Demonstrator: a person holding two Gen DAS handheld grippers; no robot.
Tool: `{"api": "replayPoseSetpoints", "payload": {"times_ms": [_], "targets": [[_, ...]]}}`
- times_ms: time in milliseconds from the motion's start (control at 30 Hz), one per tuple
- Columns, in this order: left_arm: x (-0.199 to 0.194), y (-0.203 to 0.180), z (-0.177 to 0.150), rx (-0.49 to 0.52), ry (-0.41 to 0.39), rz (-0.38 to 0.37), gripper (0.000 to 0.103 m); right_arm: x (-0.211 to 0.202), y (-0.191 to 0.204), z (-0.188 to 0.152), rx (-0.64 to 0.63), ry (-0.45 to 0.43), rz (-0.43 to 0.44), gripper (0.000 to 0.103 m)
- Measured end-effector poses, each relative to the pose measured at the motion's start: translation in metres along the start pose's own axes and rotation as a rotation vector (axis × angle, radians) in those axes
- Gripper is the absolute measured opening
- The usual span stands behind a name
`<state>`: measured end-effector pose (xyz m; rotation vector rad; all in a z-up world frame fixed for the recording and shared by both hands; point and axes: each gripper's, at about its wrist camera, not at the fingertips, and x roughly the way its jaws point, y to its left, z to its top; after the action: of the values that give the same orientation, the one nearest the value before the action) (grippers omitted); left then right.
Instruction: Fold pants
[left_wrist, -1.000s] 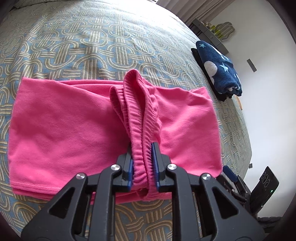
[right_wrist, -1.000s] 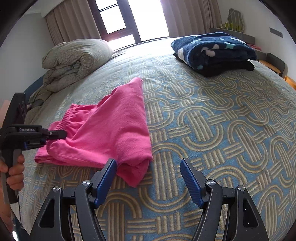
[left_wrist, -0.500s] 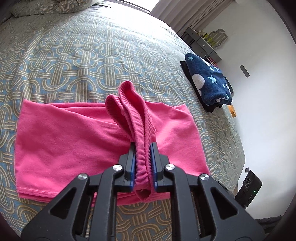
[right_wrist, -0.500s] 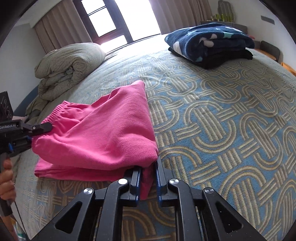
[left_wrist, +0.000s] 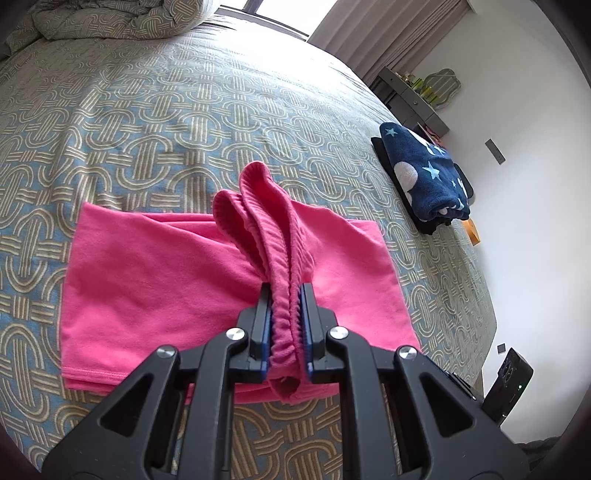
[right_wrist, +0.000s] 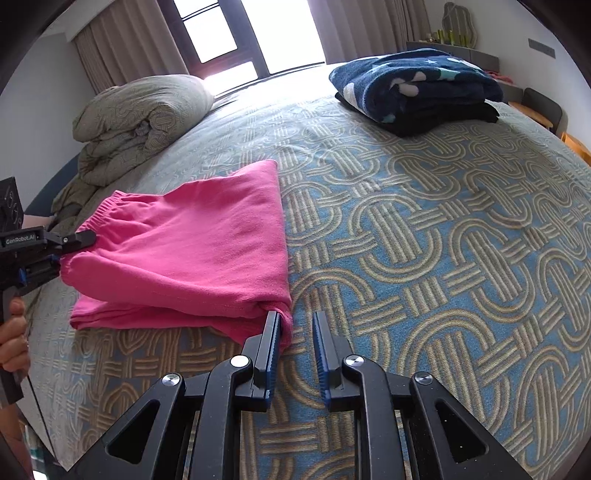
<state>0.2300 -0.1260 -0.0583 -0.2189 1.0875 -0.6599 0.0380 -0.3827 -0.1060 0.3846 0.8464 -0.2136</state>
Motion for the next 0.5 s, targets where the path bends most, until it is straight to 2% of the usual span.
{"api": "replayPoseSetpoints", "payload": {"times_ms": [167,200,233,400,500], "targets": [[-0.011,-0.015,0.011,0.037,-0.041,-0.005,0.015,0.007,0.009,-0.001,-0.011,0.014,0.034,0.026],[-0.012,-0.017,0.013,0.046,-0.048,0.000,0.015,0.010,0.010,-0.001,-0.004,0.020,0.032,0.020],[-0.013,-0.019,0.014,0.053,-0.054,0.009,0.015,0.012,0.010,-0.002,0.005,0.022,0.034,0.005],[-0.015,-0.005,0.019,0.022,-0.072,0.039,0.015,-0.017,0.023,-0.011,-0.055,-0.085,0.008,0.003],[-0.015,0.007,0.021,-0.019,-0.074,0.036,0.015,-0.024,0.021,-0.019,-0.072,-0.074,-0.031,0.003]]}}
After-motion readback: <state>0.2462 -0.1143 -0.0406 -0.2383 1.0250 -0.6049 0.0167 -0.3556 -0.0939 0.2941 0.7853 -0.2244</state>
